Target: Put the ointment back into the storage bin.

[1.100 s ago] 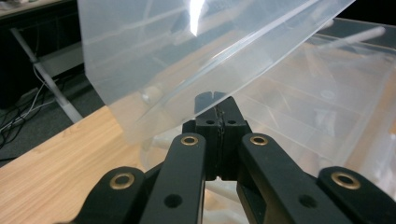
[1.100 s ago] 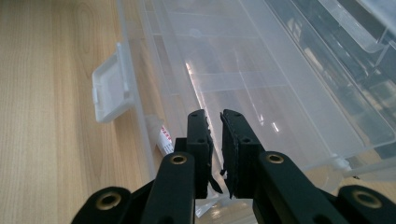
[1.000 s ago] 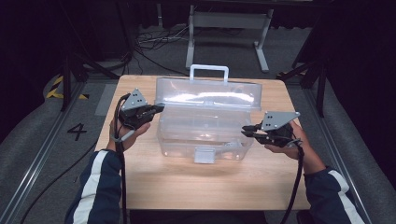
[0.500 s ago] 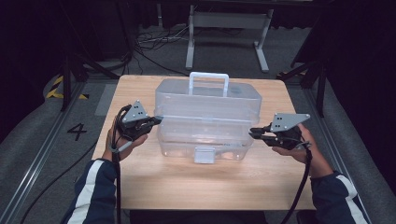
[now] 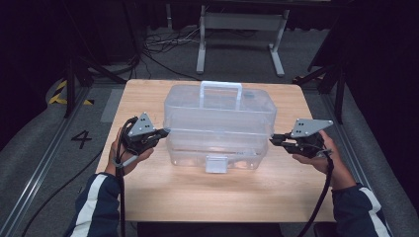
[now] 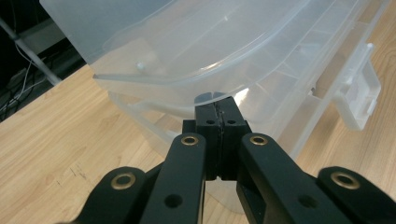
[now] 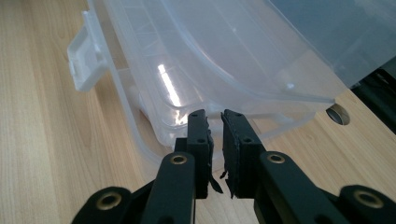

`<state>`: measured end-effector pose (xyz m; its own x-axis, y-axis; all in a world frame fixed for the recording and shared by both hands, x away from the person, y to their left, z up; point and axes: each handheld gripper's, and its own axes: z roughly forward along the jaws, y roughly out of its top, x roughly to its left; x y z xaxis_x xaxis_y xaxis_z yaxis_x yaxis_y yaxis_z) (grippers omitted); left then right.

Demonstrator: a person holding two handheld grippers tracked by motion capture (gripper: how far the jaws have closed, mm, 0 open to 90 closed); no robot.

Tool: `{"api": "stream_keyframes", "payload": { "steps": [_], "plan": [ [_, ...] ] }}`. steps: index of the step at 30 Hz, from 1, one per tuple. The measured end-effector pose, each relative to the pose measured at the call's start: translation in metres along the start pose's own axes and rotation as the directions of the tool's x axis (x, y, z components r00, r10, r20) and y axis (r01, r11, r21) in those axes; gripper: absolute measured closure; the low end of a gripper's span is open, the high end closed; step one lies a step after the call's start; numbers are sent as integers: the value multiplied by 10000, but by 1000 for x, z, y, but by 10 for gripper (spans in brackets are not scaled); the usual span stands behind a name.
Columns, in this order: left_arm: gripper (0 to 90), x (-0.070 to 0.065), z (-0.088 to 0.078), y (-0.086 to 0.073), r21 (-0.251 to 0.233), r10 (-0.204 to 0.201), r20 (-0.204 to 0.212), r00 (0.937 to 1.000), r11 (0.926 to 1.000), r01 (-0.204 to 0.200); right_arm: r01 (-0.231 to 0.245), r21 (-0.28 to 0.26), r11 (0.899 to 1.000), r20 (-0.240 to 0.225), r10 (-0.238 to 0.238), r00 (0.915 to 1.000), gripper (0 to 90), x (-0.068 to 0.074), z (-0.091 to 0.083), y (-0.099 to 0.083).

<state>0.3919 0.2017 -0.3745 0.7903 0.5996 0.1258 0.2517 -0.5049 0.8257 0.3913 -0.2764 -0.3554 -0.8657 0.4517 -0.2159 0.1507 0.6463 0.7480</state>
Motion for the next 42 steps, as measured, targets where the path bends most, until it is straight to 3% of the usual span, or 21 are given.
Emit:
{"api": "stream_keyframes", "payload": {
  "steps": [13,27,36,42],
  "plan": [
    [900,-3,1,-10,273,0,-127,9999,9996,3,-343,88,9994,194,341,9992,783,-4,-1,-7],
    [900,-6,2,-19,592,19,-315,9995,9982,-1,-188,438,9989,-168,196,9997,730,2,5,-12],
    [900,-6,5,-27,868,140,-272,9995,9962,-116,-257,839,9961,-385,291,9988,642,2,9,-14],
    [900,-10,9,-37,1355,208,-336,9992,9906,-160,-392,1438,9888,-690,495,9964,539,4,14,-18]
  ]
}}
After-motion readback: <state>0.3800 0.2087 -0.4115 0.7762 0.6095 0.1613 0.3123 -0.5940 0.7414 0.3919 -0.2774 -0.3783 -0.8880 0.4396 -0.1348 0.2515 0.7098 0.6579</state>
